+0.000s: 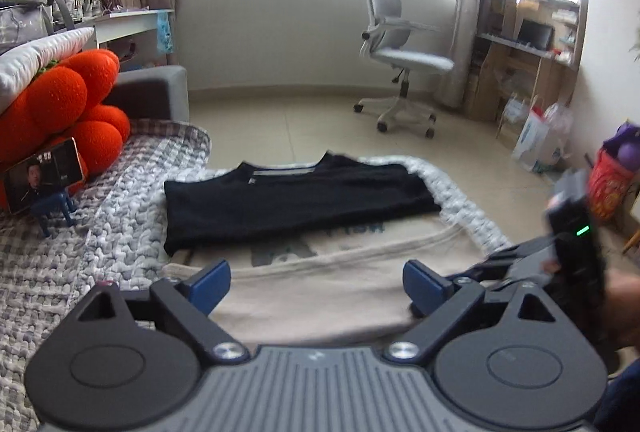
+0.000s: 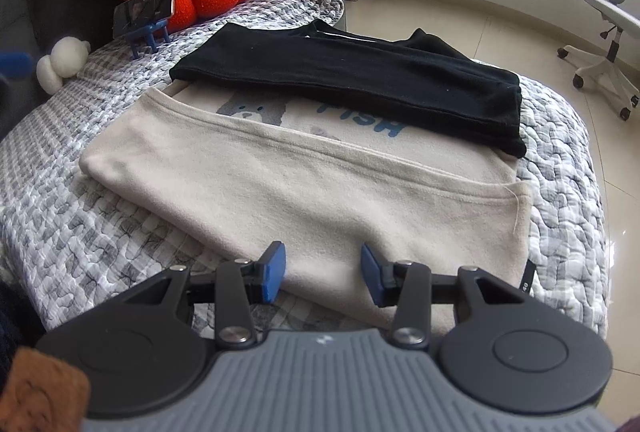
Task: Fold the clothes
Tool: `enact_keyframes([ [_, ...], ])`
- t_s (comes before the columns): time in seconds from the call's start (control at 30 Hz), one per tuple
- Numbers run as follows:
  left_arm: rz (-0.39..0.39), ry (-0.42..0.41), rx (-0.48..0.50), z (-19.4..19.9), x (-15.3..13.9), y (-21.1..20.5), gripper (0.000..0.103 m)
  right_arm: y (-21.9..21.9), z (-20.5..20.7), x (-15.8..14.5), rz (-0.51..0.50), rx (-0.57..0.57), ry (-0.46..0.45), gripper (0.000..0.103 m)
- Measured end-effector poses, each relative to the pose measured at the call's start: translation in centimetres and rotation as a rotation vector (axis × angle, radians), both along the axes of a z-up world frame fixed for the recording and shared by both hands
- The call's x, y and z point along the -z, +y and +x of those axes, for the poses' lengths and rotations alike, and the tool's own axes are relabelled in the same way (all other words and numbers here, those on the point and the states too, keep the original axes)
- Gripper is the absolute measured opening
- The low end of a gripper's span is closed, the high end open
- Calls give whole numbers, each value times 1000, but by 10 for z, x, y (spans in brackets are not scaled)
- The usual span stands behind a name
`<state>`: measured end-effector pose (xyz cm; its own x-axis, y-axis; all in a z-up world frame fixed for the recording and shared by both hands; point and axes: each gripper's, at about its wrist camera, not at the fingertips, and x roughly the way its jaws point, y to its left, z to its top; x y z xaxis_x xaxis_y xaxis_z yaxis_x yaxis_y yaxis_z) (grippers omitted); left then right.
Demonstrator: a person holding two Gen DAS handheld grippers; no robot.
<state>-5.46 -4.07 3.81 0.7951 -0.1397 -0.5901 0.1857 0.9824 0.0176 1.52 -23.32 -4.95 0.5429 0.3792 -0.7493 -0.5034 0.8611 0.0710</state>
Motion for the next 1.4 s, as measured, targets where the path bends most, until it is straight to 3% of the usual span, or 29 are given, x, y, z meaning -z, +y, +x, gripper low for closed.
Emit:
enact_keyframes([
  [0.13, 95, 56, -81, 30, 57, 6, 93, -7, -1, 0, 12, 19, 7, 46],
  [0.3, 104, 104, -120, 35, 83, 22, 94, -16, -2, 1, 26, 43, 15, 46],
  [0.43, 13, 119, -131, 31, 85, 42, 94, -30, 2, 0, 48, 57, 26, 46],
  [0.63, 3, 123, -127, 25, 80, 54, 94, -65, 9, -2, 110, 136, 61, 43],
  [0.83, -68, 148, -131, 31, 74, 73, 94, -84, 11, -6, 148, 202, 84, 43],
  [0.93, -45, 124, -156, 32, 70, 75, 94, -80, 11, -12, 155, 212, 40, 46],
  [1.1, -53, 96, -107, 39, 69, 73, 94, -72, 17, -11, 129, 225, 10, 47],
  [1.4, -37, 144, -158, 51, 87, 75, 95, -60, 33, -2, 45, 258, 15, 46],
])
